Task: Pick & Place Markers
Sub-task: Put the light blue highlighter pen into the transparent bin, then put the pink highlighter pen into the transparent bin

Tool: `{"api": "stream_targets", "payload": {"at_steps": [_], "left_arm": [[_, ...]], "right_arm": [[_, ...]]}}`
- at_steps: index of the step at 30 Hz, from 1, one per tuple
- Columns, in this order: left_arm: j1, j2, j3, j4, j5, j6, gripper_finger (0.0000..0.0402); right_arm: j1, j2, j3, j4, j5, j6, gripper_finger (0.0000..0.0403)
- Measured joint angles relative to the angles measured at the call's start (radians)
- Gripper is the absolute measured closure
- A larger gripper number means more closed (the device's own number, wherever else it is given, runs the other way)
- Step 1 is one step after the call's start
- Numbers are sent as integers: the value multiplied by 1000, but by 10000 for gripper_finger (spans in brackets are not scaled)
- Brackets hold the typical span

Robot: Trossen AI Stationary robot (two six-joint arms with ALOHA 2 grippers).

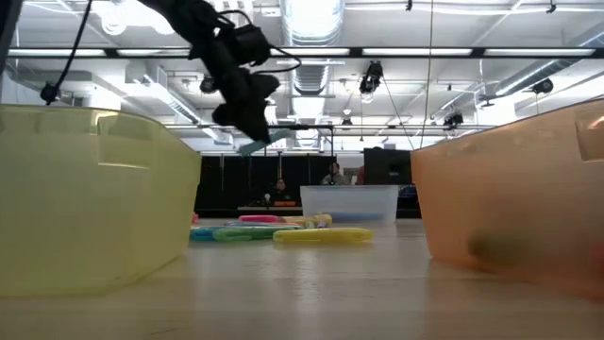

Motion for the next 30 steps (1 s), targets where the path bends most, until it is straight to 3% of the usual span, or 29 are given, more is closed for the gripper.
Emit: {"api": "stream_targets", "payload": {"at_steps": [12,21,30], "left_arm": [[-8,329,405,-2,53,25,348],[-15,540,603,-35,75,-34,347],[-31,637,746,-112,151,3,269]], "right_arm": [[12,-2,32,7,-3,2,346],[12,-4,35,-22,-2,-4,346],[12,-13,35,-53,-2,-19,346]]}}
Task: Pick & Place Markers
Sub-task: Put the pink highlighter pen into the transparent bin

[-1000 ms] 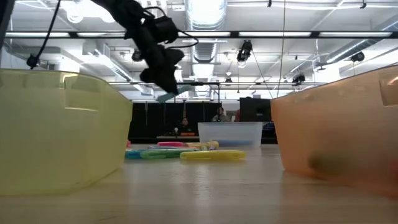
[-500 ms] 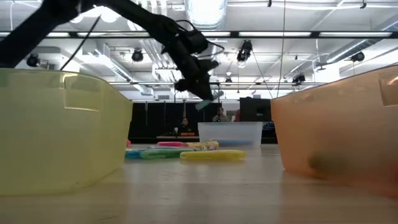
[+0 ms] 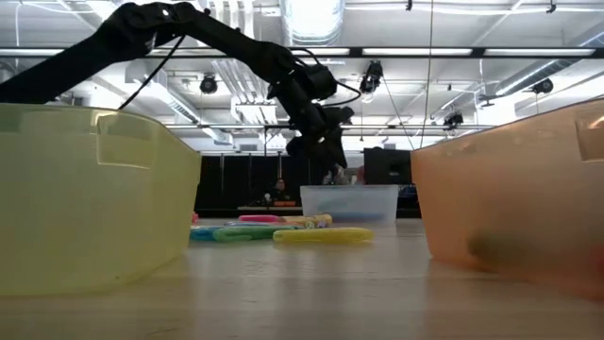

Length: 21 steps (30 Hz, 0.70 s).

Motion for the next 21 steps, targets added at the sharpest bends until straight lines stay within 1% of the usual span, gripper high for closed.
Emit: {"api": "stream_targets", "payload": {"at_steps": [3,8,10,15,21], "left_arm": [[-5,1,2,-4,-15,11,248],[-5,-24,1,-42,-40,-7,240],[-3,-40,1,-78,-45,-1,240],[0,-88,-2,-194,-151,49,239],[5,-150,-43,-366,-218,122,239]], "right_arm": [[0,0,0,0,0,-36,346],[-1,-1,-1,0,0,-39,346],[-1,-1,-1,0,0,-39,346],[-1,-1,-3,0,1,-45,346],[-1,-2,-3,3,1,-30,346]]}}
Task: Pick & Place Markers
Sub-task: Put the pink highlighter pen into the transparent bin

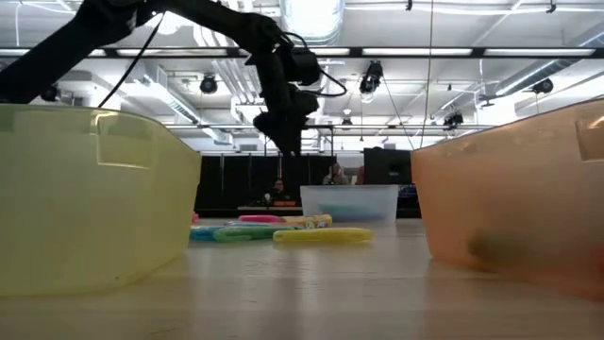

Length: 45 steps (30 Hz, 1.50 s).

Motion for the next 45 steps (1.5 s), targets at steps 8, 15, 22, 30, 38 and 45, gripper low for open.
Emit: {"api": "stream_targets", "payload": {"at_steps": [8,15,22,30,38,45], "left_arm": [[35,-145,-240,-18,-3,17,239],[36,-340,-534,44,-1,22,239],[42,-499,-786,94,-5,2,239],[42,-586,-988,99,-5,-18,239],[44,-656,-1074,176,-71,-18,239],[69,-650,-1136,270,-137,15,239]], "right_arm": [[0,1,0,1,0,0,346],[0,2,0,1,0,-3,346],[0,2,0,1,0,-6,346],[0,5,-2,1,-1,-3,346],[0,24,-5,1,-1,3,346],[0,24,-6,1,-4,29,346]]}}
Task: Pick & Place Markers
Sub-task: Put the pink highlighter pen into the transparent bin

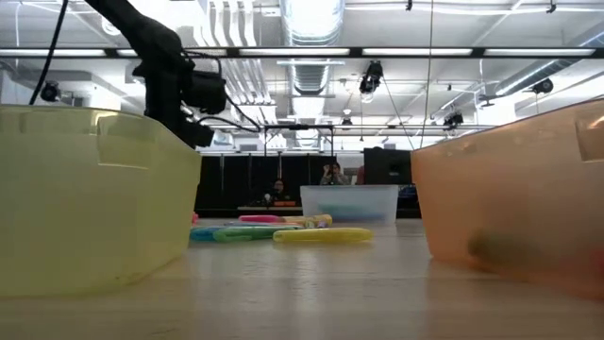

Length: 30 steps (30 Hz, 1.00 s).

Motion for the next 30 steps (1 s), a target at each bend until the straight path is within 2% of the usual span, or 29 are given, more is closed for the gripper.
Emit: {"api": "stream_targets", "payload": {"at_steps": [13,22,30], "left_arm": [[62,58,-27,75,3,115,239],[117,87,-27,73,108,128,239],[118,124,-27,81,109,145,239]], "right_arm": [[0,0,0,6,-1,1,346],[0,0,0,8,0,20,346],[0,0,0,10,3,20,346]]}}
